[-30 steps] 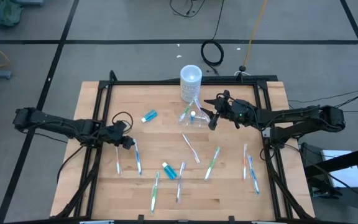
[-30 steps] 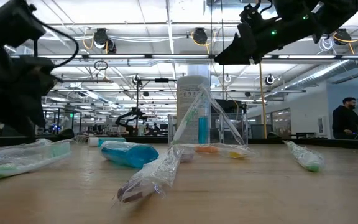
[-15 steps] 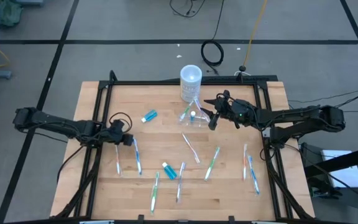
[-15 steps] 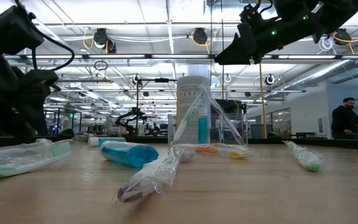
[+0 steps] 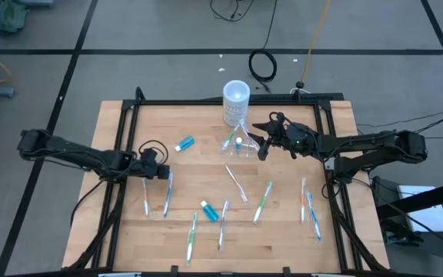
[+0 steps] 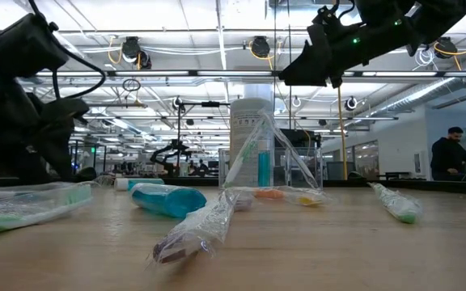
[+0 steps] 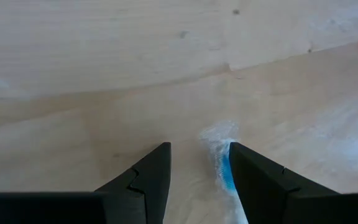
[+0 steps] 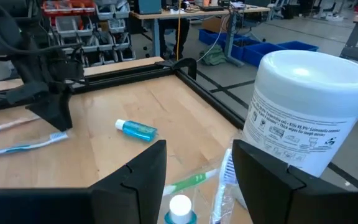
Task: Pick & Place toothbrushing station
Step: Put the left blue toothbrush into the transparent organizer
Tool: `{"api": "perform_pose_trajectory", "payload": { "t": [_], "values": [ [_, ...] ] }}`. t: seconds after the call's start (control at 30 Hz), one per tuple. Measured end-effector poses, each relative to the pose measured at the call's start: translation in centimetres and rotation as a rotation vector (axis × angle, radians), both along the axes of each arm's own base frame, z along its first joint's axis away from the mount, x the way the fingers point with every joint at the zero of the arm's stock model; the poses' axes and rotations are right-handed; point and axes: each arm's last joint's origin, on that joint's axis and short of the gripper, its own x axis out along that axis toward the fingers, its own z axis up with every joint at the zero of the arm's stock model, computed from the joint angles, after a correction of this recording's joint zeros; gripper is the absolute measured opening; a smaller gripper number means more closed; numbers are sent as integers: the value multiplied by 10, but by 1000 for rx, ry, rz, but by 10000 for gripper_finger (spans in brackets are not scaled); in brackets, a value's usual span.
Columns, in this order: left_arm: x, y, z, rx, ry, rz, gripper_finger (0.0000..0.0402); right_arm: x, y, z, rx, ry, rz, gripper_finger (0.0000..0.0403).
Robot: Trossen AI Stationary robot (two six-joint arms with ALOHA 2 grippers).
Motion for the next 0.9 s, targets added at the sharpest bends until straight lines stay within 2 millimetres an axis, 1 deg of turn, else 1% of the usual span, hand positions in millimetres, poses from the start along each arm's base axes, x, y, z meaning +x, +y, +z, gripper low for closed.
{"api": "perform_pose_trajectory", "payload": {
  "t": [0.17,0.27,0.37,0.57,0.73,0.9],
  "values": [
    [13,-1,10,52,-156,-85,170,0,0,0,-2,1,1,178],
    [16,-2,13,61,-193,-120,170,0,0,0,-2,2,0,178],
    [14,-5,10,29,-164,-127,170,0,0,0,-1,1,0,178],
    [11,-16,-2,-52,-53,-104,170,0,0,0,0,1,1,178],
    [15,-19,-7,-63,-40,-91,170,0,0,0,-2,2,1,178],
    [19,-18,-10,-42,-33,-101,169,0,0,0,-2,2,1,178]
  ]
}}
